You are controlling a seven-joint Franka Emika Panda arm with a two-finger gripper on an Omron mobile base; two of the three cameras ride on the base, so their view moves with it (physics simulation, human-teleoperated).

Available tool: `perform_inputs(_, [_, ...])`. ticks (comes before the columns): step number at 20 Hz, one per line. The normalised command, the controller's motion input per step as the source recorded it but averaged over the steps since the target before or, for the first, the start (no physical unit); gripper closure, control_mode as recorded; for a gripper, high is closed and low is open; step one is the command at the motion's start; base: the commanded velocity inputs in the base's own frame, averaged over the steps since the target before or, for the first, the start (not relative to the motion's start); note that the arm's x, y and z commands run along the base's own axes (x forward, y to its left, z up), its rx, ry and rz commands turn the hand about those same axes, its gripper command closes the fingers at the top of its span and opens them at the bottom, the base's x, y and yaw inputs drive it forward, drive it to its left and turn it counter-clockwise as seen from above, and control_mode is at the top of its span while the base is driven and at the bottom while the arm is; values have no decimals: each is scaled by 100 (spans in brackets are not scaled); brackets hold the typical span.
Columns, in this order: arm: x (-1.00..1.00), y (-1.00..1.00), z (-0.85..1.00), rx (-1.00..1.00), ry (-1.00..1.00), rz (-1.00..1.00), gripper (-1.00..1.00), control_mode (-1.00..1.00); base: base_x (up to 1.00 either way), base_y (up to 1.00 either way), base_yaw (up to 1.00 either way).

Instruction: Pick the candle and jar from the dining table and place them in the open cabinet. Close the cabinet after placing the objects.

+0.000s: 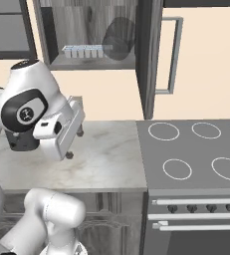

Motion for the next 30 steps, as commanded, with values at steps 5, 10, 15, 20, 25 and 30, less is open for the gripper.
perform_inputs(5, [0, 5, -51, -3, 12, 0, -100, -100, 0, 0, 0])
perform_inputs(10, [0, 0, -34, 0, 4, 0, -100, -100, 0, 0, 0])
perform_inputs(15, [0, 0, -2, 0, 0, 0, -100, -100, 0, 0, 0])
perform_inputs(20, [0, 0, 0, 0, 0, 0, -100, -100, 0, 0, 0])
perform_inputs(25, [-2, 0, 0, 0, 0, 0, -100, -100, 0, 0, 0])
perform_inputs(30, [0, 0, 0, 0, 0, 0, -100, 100, -50, 0, 0])
